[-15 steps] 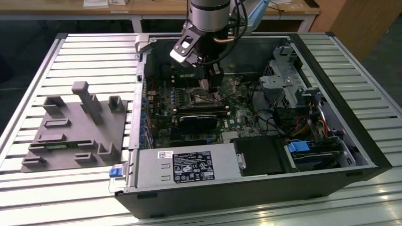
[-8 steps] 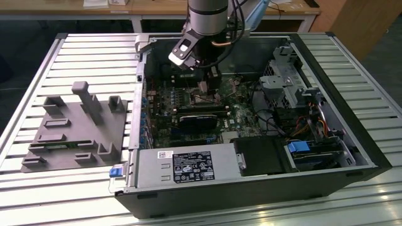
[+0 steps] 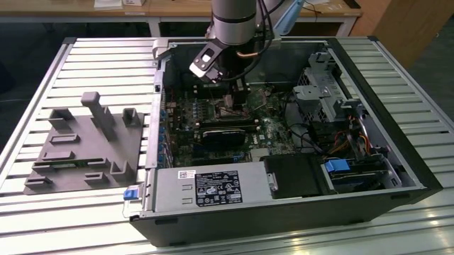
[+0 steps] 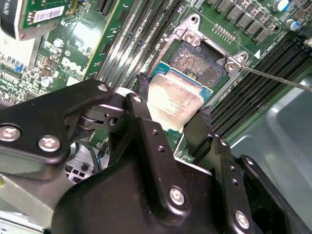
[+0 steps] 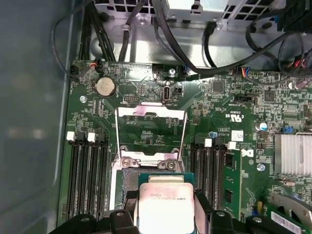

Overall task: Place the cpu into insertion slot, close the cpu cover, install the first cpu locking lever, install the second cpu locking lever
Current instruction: 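Place the cpu into insertion slot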

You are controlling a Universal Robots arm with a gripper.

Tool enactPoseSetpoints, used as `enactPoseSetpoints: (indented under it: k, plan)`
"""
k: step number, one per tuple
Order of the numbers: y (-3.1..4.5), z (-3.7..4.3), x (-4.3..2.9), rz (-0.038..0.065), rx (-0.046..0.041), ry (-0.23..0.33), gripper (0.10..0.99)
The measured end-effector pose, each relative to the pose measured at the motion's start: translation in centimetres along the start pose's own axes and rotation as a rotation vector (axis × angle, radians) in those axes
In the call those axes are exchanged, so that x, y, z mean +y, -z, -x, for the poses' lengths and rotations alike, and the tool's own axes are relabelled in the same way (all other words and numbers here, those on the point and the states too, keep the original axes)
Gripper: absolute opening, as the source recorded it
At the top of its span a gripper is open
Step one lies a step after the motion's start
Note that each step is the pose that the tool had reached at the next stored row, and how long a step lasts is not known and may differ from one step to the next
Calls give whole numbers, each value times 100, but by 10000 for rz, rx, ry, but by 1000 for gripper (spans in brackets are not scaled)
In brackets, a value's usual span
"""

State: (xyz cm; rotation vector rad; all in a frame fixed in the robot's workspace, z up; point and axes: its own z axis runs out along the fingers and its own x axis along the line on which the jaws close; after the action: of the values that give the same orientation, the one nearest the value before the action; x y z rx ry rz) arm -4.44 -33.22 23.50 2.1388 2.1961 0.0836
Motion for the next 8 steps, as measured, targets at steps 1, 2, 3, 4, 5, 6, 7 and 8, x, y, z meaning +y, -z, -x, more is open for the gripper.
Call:
enactPoseSetpoints:
  k: [1, 2, 3, 4, 5, 6, 7, 8]
  plan:
    - [-9, -9, -2, 0, -3, -27, 537]
    - [-19, -19, -5, 0, -3, -44, 537]
    - [-31, -27, -9, 0, -4, -57, 537]
    - [-43, -35, -12, 1, -4, -67, 537]
    - [-56, -42, -16, 0, -5, -76, 537]
    - [-70, -48, -20, 0, -6, -83, 537]
    - [-84, -53, -24, -1, -7, -87, 537]
    - [-98, -57, -29, -1, -8, -89, 537]
